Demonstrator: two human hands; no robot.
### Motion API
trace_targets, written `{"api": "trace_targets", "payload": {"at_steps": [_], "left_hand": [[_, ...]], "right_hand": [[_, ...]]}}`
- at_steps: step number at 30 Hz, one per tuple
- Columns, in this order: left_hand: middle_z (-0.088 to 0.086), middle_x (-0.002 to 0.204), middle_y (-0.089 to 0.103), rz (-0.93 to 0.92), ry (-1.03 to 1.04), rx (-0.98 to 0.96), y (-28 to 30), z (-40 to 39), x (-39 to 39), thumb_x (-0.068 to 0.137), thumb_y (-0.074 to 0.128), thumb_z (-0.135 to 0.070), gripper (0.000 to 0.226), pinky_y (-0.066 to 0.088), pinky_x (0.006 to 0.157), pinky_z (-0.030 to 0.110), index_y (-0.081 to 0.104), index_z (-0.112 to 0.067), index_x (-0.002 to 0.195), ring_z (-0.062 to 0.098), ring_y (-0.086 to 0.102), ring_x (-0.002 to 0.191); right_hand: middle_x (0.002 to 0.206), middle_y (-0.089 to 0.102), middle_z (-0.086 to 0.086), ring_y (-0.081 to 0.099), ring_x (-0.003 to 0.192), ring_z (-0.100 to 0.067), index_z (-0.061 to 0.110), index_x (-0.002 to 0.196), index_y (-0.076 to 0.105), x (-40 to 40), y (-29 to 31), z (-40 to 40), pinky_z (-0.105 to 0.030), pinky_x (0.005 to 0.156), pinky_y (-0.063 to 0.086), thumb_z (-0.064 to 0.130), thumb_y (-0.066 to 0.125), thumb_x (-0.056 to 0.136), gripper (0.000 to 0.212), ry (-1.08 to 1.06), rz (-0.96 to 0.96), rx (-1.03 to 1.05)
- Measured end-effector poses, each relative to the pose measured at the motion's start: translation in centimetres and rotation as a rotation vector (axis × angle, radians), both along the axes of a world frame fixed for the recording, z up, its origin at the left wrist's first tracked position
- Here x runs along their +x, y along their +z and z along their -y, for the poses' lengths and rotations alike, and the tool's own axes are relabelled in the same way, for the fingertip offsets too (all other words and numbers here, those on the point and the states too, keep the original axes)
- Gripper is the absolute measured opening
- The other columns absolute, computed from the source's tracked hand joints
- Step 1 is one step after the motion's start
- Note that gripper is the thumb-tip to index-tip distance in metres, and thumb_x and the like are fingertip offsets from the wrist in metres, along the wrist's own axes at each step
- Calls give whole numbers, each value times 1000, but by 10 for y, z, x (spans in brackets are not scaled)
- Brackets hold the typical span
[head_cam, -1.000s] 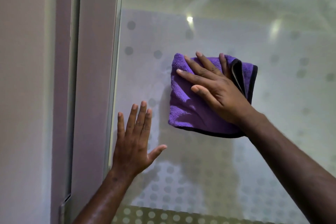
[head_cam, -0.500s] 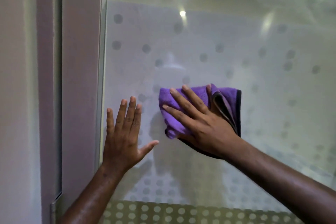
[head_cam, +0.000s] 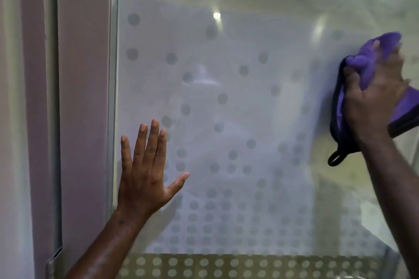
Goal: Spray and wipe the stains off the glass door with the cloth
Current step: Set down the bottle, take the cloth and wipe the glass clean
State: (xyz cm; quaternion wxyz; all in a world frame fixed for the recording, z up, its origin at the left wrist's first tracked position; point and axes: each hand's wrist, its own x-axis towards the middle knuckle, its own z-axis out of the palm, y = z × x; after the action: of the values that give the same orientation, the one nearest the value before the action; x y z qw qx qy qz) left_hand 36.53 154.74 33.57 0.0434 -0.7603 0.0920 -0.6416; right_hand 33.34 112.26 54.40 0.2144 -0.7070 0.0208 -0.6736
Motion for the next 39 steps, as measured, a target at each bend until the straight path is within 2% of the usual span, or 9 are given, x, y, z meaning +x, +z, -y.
{"api": "trace_targets", "payload": {"at_steps": [5,11,13,17,23,27,33,36,39], "left_hand": [[21,173,12,0,3,-3,-1,-1,2,96,37,-75,103,7,127,68,15,0,163,40,13,161],[21,173,14,13,-16,-5,2,-1,1,97,36,-74,100,10,126,69,16,0,163,40,15,160],[21,173,14,6,-21,-4,1,-1,-1,98,36,-73,100,10,126,69,16,-1,163,40,15,160],[21,173,13,8,-25,-6,-1,-2,0,97,35,-74,100,9,127,68,17,0,163,40,15,161],[21,173,14,4,-24,-9,0,-2,1,96,37,-73,101,10,126,69,17,0,163,40,14,161],[22,172,14,3,-14,-13,-3,-2,4,96,36,-73,101,10,126,70,18,1,163,41,15,160],[22,172,17,13,-15,-17,-3,-1,4,96,35,-73,100,10,126,70,19,1,162,41,16,160],[21,172,17,21,-21,-24,-4,-1,6,96,35,-73,100,10,126,69,20,1,162,40,17,160],[21,172,18,20,-16,-26,-4,-2,8,95,37,-73,100,10,127,68,22,1,162,40,18,160]], "right_hand": [[173,18,-10,16,160,-29,28,164,26,7,-26,-76,-67,125,7,55,44,102,70,-12,-29,-301],[168,32,-12,26,158,-30,25,155,47,2,-114,-165,-61,128,6,49,54,105,56,81,10,-1021],[166,36,-10,30,157,-29,26,153,51,3,-119,-153,-58,128,6,43,57,106,50,69,20,-1101],[166,38,-9,33,156,-27,27,154,50,4,-94,-105,-67,122,22,43,52,108,49,40,43,-884],[164,41,-11,47,144,-36,21,157,43,-6,-37,21,-65,116,33,35,53,98,61,33,62,-28],[162,45,-5,47,144,-31,26,154,44,-7,-11,28,-62,119,32,52,49,100,60,35,93,116],[167,35,-4,37,151,-27,30,156,44,5,35,-36,-59,126,16,56,47,101,61,23,87,25],[170,32,-4,30,156,-27,31,157,43,4,41,-104,-56,127,14,54,49,101,60,52,38,-211],[166,38,-5,34,155,-27,29,153,50,1,12,-180,-58,126,16,54,54,100,58,100,51,-601]]}}
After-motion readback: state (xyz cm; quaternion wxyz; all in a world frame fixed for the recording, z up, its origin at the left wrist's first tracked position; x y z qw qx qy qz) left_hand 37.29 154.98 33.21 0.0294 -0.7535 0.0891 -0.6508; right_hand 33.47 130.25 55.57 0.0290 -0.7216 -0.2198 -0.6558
